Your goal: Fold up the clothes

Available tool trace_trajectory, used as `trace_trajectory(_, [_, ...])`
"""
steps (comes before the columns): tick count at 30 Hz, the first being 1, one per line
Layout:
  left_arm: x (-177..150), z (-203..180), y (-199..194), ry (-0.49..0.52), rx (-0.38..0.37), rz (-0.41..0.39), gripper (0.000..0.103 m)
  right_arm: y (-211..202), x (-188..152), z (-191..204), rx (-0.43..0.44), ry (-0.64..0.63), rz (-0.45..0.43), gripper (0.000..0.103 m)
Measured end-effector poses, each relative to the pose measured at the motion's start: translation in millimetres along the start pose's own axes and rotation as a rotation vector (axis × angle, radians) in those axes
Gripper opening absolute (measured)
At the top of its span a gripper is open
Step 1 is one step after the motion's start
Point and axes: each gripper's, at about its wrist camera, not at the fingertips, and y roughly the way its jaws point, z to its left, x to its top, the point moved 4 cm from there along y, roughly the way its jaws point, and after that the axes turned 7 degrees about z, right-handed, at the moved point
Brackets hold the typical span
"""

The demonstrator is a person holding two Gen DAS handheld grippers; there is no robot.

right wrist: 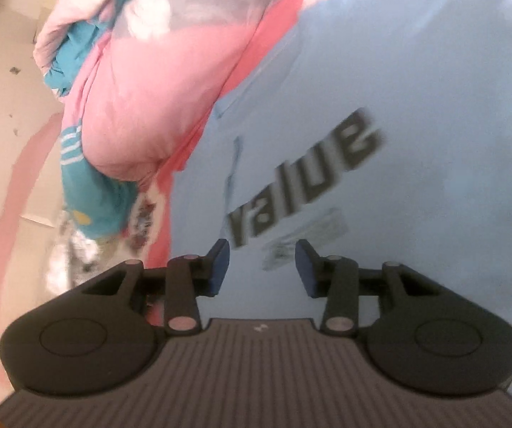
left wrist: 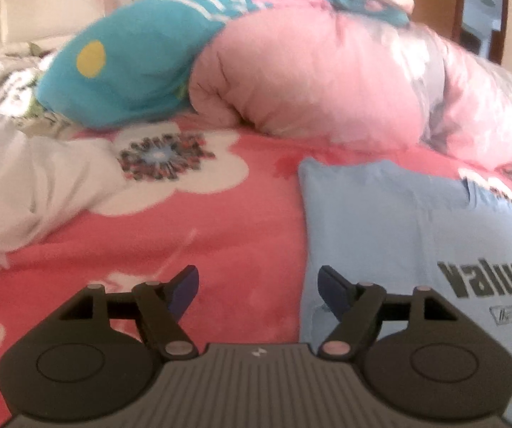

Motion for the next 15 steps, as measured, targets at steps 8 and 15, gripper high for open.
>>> trace_trajectory(8, [-0.8,-15.6,-41.4,0.026,-0.051,-0.115,0.082,-37.4,-34.2,-14.2,-0.292,-0.347,-0.069,0.041])
trace_trajectory(15, [-14.8,-45.0,-56.0,0.135,-0.060,-0.171,0.083,-33.7,-61.7,-9.7,-0.362,-0.521,-0.134,0.041])
